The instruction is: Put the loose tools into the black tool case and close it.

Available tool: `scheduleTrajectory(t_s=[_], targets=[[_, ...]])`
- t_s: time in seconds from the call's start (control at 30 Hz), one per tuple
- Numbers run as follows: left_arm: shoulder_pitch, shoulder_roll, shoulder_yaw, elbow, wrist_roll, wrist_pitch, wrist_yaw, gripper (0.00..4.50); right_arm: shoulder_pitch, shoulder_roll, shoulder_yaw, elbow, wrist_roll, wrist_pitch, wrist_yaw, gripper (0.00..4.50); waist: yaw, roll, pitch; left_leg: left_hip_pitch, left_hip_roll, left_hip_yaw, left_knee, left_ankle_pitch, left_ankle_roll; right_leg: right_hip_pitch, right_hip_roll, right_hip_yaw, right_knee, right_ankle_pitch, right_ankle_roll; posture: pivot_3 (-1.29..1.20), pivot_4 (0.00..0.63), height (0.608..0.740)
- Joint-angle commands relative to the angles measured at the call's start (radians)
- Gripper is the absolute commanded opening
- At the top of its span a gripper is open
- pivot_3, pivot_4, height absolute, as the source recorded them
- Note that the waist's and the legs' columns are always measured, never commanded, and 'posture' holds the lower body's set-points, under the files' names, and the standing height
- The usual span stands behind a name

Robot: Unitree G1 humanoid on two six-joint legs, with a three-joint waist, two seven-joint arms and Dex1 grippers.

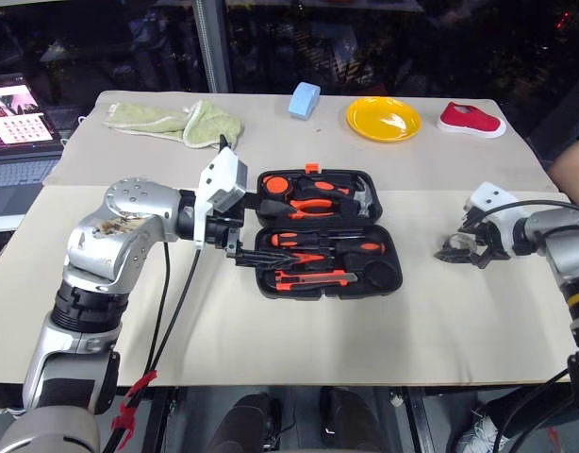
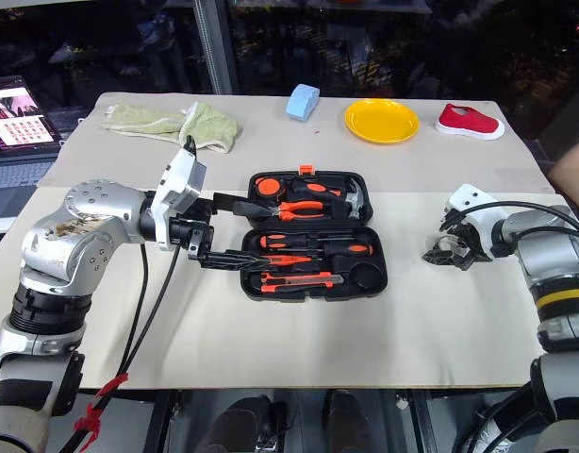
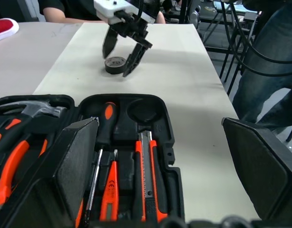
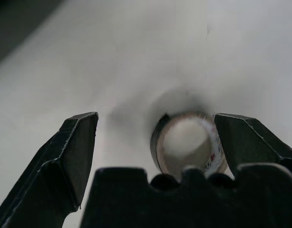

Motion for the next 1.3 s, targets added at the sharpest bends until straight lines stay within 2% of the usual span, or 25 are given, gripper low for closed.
scheduleTrajectory(t_s=[0.03, 0.07, 0.1, 0.17, 0.2, 0.33, 0.37, 0.5, 0.67, 0.8, 0.93, 1.0, 1.1, 1.17, 1.3], targets=[[-0.009, 0.014, 0.038, -0.049, -0.041, 0.012, 0.014, 4.46, -0.08, 0.015, 0.0, 0.11, -0.054, -0.042, 0.003, 4.5, -0.003, 0.0, 0.0, 0.0, 0.0, 0.0, 0.0, 0.0, -0.001, 0.0, 0.0, 0.0, 0.0, 0.0, 0.0, 0.0, 0.15, 0.732], [-0.008, 0.016, 0.037, -0.052, -0.043, 0.011, 0.016, 4.46, -0.093, 0.023, 0.0, 0.133, -0.061, -0.049, 0.009, 4.5, -0.003, 0.0, 0.0, 0.001, 0.0, 0.0, 0.0, -0.001, -0.006, 0.001, 0.0, 0.0, 0.0, 0.0, 0.0, 0.0, 0.15, 0.732], [-0.007, 0.019, 0.035, -0.055, -0.045, 0.009, 0.017, 4.5, -0.103, 0.03, 0.0, 0.157, -0.068, -0.061, 0.014, 4.0, -0.003, 0.0, 0.0, 0.002, 0.0, 0.0, 0.0, -0.002, -0.008, 0.001, 0.0, 0.001, 0.0, 0.0, 0.0, 0.0, 0.15, 0.732], [-0.006, 0.025, 0.031, -0.058, -0.048, 0.001, 0.016, 4.5, -0.116, 0.047, -0.004, 0.196, -0.075, -0.082, 0.02, 3.58, -0.005, 0.0, 0.0, 0.002, 0.0, -0.001, 0.0, -0.001, -0.01, 0.002, 0.0, 0.001, 0.001, 0.0, -0.001, 0.0, 0.15, 0.732], [-0.007, 0.027, 0.03, -0.057, -0.048, -0.002, 0.016, 4.5, -0.121, 0.054, -0.006, 0.213, -0.08, -0.09, 0.021, 3.13, -0.006, 0.0, 0.0, 0.002, 0.0, -0.001, 0.0, 0.0, -0.011, 0.002, 0.0, 0.001, 0.002, 0.001, -0.001, 0.0, 0.15, 0.732], [-0.017, 0.025, 0.02, -0.045, -0.044, -0.011, 0.017, 4.5, -0.143, 0.079, -0.02, 0.257, -0.088, -0.086, 0.02, 1.9, -0.011, 0.0, 0.0, 0.004, 0.0, -0.001, 0.0, 0.0, -0.011, 0.003, 0.0, 0.001, 0.003, 0.001, -0.003, 0.0, 0.15, 0.732], [-0.019, 0.025, 0.017, -0.043, -0.042, -0.015, 0.015, 4.5, -0.146, 0.083, -0.021, 0.262, -0.091, -0.09, 0.019, 1.44, -0.013, 0.0, 0.0, 0.004, 0.0, -0.001, 0.0, 0.0, -0.011, 0.003, 0.0, 0.001, 0.003, 0.002, -0.003, 0.0, 0.15, 0.732], [-0.04, 0.023, 0.008, -0.021, -0.034, -0.027, 0.002, 4.5, -0.152, 0.09, -0.021, 0.286, -0.106, -0.115, 0.009, 0.1, -0.021, 0.0, 0.0, 0.004, 0.0, -0.001, 0.0, 0.0, -0.011, 0.002, 0.0, 0.001, 0.004, 0.002, -0.003, 0.0, 0.15, 0.732], [-0.056, 0.013, -0.012, 0.012, -0.022, -0.046, -0.014, 4.5, -0.155, 0.086, -0.043, 0.294, -0.107, -0.144, 0.014, 0.02, -0.021, 0.0, 0.0, 0.004, 0.0, -0.002, 0.0, 0.0, -0.011, 0.002, 0.0, 0.001, 0.003, 0.002, -0.003, 0.0, 0.15, 0.732], [-0.037, -0.015, -0.031, -0.031, -0.069, 0.008, -0.011, 4.5, -0.088, 0.026, -0.115, 0.08, 0.005, -0.099, 0.193, 0.02, -0.019, 0.001, 0.001, 0.003, 0.0, -0.002, 0.0, 0.0, -0.011, 0.002, 0.0, 0.001, 0.003, 0.002, -0.003, 0.0, 0.15, 0.732], [0.0, -0.011, -0.082, -0.064, -0.027, -0.053, -0.048, 4.5, 0.038, -0.016, -0.191, -0.298, 0.173, 0.051, 0.333, 0.02, -0.02, 0.002, 0.001, 0.003, 0.0, -0.003, 0.0, 0.0, -0.01, 0.002, 0.001, 0.001, 0.004, 0.002, -0.003, 0.0, 0.15, 0.732], [-0.001, -0.017, -0.086, -0.05, -0.023, -0.054, -0.044, 4.5, 0.092, -0.024, -0.211, -0.469, 0.231, 0.139, 0.335, 0.02, -0.02, 0.002, 0.001, 0.003, 0.0, -0.003, 0.0, 0.0, -0.01, 0.002, 0.001, 0.001, 0.004, 0.002, -0.003, 0.0, 0.15, 0.732], [0.005, 0.004, -0.096, -0.035, -0.005, -0.081, -0.073, 4.5, 0.233, -0.018, -0.162, -0.768, 0.277, 0.225, 0.312, 0.02, -0.018, 0.002, 0.001, 0.003, 0.0, -0.003, 0.001, 0.0, -0.009, 0.002, 0.001, 0.001, 0.004, 0.002, -0.003, 0.0, 0.15, 0.732], [0.005, 0.011, -0.098, -0.026, 0.007, -0.096, -0.083, 4.5, 0.276, -0.005, -0.129, -0.847, 0.266, 0.237, 0.272, 0.02, -0.013, 0.002, 0.001, 0.003, 0.001, -0.003, 0.001, 0.0, -0.009, 0.002, 0.001, 0.001, 0.004, 0.002, -0.003, 0.0, 0.15, 0.732], [0.001, 0.015, -0.097, -0.016, 0.014, -0.106, -0.094, 4.5, 0.269, 0.018, -0.083, -0.872, 0.235, 0.238, 0.216, 0.02, -0.004, 0.002, 0.001, 0.002, 0.0, -0.002, 0.003, -0.001, -0.008, 0.002, -0.001, 0.001, 0.004, 0.002, -0.002, 0.0, 0.15, 0.732]])
